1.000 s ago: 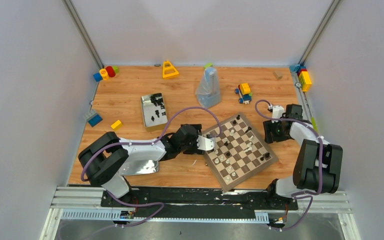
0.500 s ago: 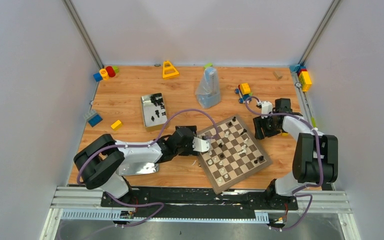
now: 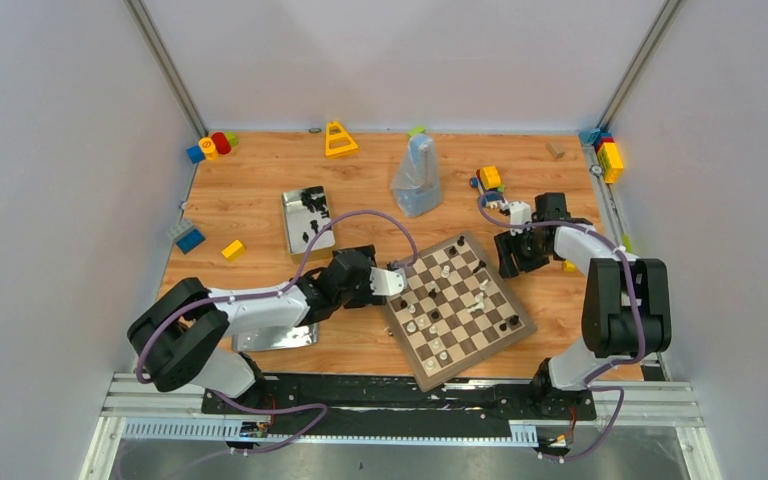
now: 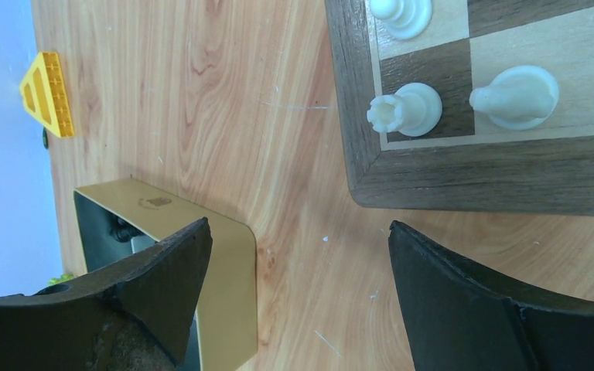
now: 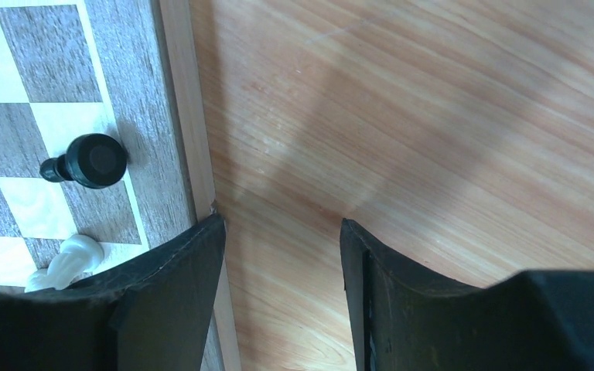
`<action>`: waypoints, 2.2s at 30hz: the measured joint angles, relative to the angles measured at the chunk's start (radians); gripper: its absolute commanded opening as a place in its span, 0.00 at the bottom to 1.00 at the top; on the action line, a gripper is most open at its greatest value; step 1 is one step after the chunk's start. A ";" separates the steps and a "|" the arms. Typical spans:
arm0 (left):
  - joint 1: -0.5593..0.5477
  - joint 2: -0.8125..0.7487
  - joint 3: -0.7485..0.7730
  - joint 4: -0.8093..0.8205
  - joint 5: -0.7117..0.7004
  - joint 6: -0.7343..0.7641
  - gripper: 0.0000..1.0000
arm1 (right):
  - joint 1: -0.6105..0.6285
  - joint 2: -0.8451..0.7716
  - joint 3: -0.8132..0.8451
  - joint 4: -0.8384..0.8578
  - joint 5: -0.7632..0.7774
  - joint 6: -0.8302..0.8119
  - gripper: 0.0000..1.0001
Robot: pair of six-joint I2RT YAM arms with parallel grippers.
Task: Set up the chess pieces on the board
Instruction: Move the chessboard to the center of the board, then adjust the chessboard at the center of the board.
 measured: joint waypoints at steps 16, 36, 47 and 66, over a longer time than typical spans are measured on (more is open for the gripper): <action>0.087 -0.187 -0.026 -0.145 0.023 -0.038 0.93 | 0.116 0.120 0.148 -0.019 0.004 0.034 0.58; 0.279 -0.398 -0.031 -0.386 0.112 -0.134 0.94 | 0.340 0.356 0.490 -0.074 0.020 0.050 0.57; 0.282 -0.391 -0.022 -0.420 0.172 -0.155 0.94 | 0.329 0.343 0.541 -0.092 0.067 0.063 0.57; 0.248 -0.331 -0.002 -0.461 0.437 -0.080 0.94 | 0.108 -0.029 0.108 -0.108 0.091 0.016 0.56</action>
